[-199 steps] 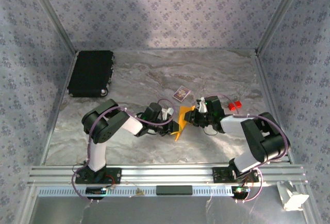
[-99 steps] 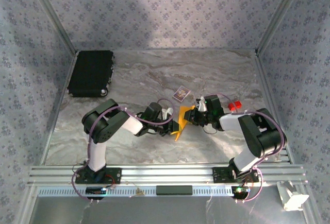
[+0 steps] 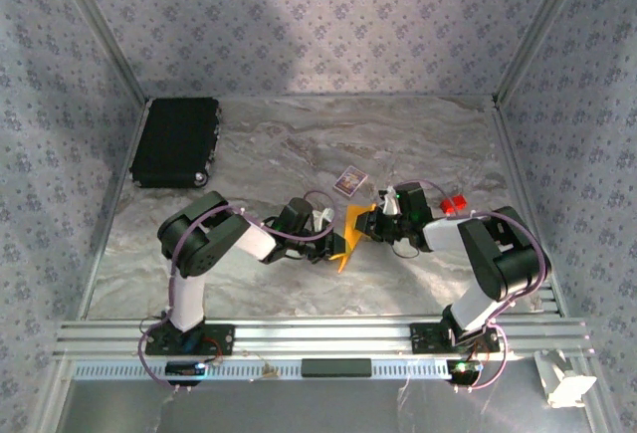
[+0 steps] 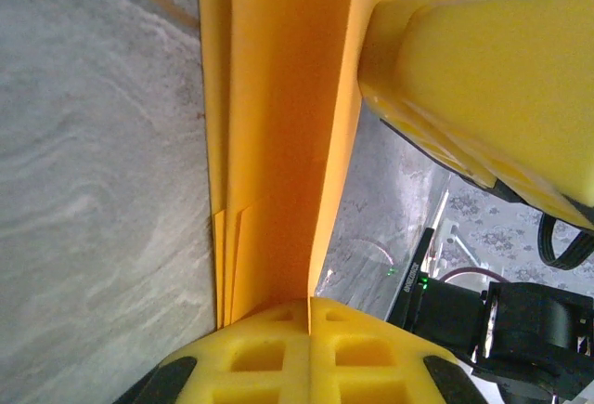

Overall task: Fold a paper plane with a square sheet of paper (pick it up from the middle)
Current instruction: Fold the wing for the fifth time at the center of the table.

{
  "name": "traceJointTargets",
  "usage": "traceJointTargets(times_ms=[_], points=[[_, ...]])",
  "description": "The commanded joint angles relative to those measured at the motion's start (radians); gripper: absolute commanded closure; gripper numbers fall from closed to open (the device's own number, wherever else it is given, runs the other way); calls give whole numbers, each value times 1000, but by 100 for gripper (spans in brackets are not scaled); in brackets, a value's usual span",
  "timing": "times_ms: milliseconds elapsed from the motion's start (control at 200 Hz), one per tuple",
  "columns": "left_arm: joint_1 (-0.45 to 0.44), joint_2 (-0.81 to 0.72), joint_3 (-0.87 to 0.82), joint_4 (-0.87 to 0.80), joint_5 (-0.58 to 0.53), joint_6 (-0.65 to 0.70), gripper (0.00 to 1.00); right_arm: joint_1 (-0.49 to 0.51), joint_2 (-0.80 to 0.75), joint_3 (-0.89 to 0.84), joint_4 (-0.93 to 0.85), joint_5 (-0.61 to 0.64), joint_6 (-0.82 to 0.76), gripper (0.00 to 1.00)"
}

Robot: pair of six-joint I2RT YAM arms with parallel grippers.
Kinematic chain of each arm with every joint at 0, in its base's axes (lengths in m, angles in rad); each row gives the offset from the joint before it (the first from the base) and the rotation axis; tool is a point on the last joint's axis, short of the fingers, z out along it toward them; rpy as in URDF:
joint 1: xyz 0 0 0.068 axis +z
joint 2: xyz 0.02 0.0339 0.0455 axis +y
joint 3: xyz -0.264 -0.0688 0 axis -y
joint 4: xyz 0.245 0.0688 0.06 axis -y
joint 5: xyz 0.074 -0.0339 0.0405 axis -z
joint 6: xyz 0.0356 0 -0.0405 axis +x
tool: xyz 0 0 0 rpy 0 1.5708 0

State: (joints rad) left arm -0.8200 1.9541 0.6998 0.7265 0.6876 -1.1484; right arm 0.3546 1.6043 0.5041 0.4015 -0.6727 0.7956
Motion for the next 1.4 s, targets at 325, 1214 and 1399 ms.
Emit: traceJointTargets(times_ms=[325, 1214, 1399], points=[[-1, 52, -21, -190, -120, -16, 100, 9, 75, 65, -38, -19, -33, 86], [-27, -86, 66, -430, -92, 163, 89, 15, 115, 46, -168, 111, -51, 89], [-29, -96, 60, -433, -67, 173, 94, 17, 117, 46, -182, 117, -56, 89]])
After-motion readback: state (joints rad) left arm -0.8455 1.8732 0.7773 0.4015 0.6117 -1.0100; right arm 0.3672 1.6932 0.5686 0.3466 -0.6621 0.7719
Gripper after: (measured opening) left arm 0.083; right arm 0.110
